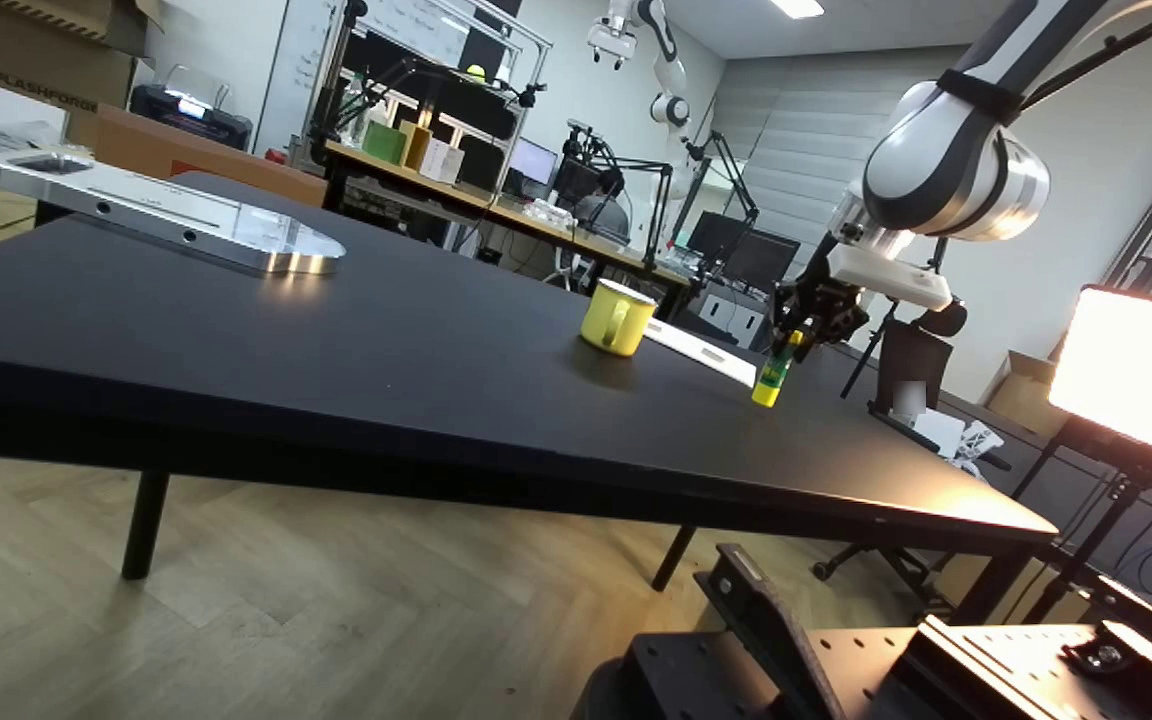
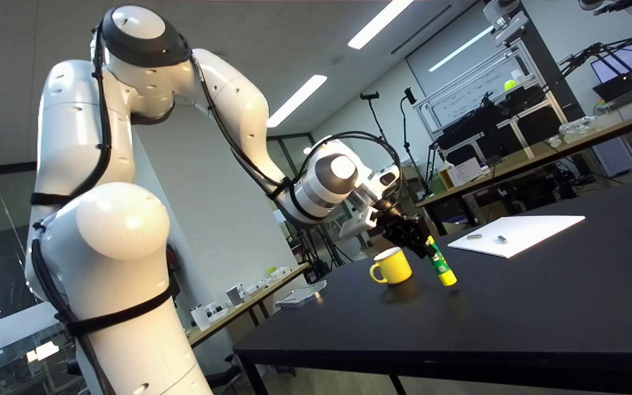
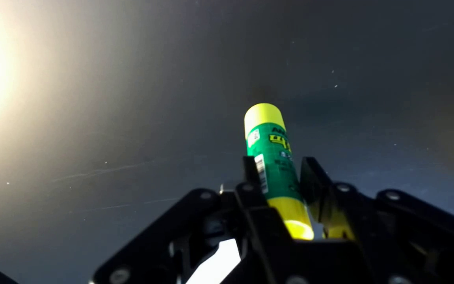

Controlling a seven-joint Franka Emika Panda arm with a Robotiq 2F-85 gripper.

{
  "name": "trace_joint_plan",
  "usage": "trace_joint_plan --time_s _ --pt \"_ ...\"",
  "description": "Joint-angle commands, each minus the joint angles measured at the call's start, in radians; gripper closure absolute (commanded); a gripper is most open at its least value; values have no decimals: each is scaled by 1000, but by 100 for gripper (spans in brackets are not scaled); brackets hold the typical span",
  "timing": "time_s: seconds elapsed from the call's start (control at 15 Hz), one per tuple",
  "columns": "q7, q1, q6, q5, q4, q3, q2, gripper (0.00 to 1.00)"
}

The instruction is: Put the paper glue inside the yellow the cup

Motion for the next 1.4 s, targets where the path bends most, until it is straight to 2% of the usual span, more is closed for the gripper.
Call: trace_joint_plan --time_s 0.0,0.4,0.73,1.07,1.2,1.27,1.33 --pt "34 47 -35 -12 -16 -34 -74 92" --pt "58 144 -74 -50 -6 -62 -200 92" --pt "112 209 -80 -83 -3 -30 -297 92" --pt "137 250 -47 -54 1 19 -293 92" --pt "184 254 -102 -122 34 25 -263 92" --pt "106 251 -67 -62 5 24 -282 92" --pt "112 253 -69 -65 5 27 -276 68"
